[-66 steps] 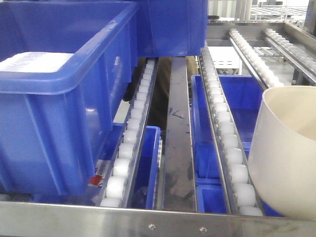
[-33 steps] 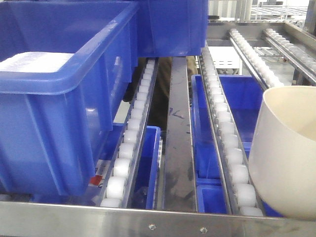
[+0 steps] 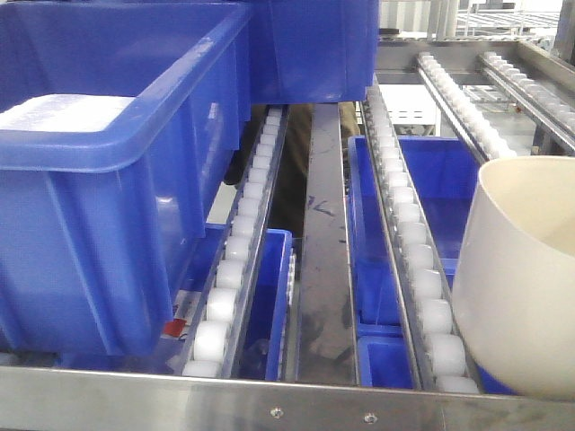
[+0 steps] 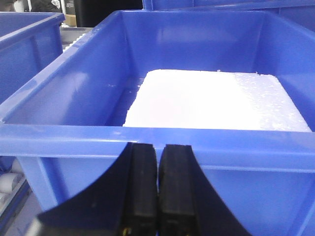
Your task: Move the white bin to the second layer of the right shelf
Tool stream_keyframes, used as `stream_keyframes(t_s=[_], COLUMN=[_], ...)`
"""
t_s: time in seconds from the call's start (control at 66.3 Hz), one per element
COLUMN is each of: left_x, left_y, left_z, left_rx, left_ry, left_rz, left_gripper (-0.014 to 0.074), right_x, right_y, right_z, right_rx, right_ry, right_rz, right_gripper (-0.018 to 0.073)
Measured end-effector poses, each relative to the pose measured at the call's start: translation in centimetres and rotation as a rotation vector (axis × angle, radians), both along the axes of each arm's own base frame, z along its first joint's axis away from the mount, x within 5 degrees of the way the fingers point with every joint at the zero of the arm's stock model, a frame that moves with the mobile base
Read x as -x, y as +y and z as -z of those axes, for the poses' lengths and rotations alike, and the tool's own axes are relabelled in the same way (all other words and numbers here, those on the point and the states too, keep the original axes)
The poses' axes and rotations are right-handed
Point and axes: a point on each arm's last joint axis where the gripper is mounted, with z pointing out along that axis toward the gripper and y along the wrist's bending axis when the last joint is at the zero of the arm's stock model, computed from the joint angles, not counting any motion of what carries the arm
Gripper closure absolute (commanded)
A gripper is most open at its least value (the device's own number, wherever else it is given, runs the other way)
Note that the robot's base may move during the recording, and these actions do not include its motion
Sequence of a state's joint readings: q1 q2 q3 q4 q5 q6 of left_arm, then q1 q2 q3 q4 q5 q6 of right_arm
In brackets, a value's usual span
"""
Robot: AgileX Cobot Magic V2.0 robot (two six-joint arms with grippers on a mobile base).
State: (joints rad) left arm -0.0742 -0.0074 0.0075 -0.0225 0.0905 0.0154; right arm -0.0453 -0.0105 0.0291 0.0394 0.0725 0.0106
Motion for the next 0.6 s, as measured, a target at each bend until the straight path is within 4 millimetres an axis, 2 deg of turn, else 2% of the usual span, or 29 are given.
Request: stream_keyframes(t_s=[0.603], left_x=[0.00], left_y=[0.00], left_z=[0.00], left_rx=[0.000], left_ry=[0.000], left_rz=[0.000], left_gripper=[0.0512], right_x=[0.00], right_y=[0.00], right_z=[0.00], right_rx=[0.000], right_ry=[0.000], right_rz=[0.000], right_gripper=[0.0503])
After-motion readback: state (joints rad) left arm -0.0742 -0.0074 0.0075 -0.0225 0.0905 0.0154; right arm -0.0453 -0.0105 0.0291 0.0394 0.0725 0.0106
